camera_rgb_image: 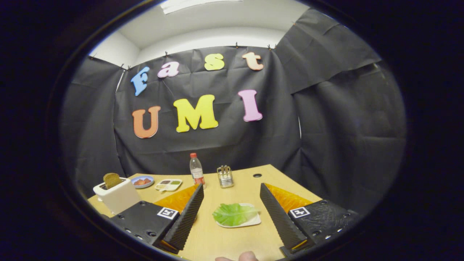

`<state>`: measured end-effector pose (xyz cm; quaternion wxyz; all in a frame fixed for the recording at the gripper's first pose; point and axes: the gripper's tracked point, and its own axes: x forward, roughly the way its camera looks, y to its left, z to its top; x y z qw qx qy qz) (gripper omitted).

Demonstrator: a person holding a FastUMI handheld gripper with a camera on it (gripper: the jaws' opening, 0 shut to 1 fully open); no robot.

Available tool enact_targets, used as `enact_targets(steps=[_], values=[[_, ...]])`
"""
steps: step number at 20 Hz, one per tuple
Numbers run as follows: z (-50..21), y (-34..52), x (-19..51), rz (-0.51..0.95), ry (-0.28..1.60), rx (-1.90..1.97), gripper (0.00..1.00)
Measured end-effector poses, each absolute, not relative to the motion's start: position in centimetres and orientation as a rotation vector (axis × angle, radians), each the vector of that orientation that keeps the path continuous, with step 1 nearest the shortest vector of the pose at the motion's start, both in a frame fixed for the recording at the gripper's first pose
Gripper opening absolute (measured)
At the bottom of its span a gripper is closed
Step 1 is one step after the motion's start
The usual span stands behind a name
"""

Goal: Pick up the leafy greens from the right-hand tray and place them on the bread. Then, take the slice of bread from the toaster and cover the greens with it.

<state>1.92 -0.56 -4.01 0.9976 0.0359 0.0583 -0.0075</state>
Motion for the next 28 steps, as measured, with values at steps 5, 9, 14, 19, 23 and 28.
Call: enact_targets(steps=[5, 9, 14, 19, 23, 28], values=[[-9.5, -0.4, 4.6, 0.007, 0.287, 0.234, 0.95], [-13.4, -1.2, 7.4, -0.019, 0.389, 0.318, 0.96], [-17.9, -2.8, 10.5, -0.080, 0.507, 0.474, 0.96], [-20.3, -2.6, 12.8, -0.109, 0.557, 0.490, 0.94], [-21.3, -2.6, 14.2, -0.132, 0.587, 0.487, 0.94], [-22.0, -2.6, 15.9, -0.162, 0.598, 0.502, 0.84]])
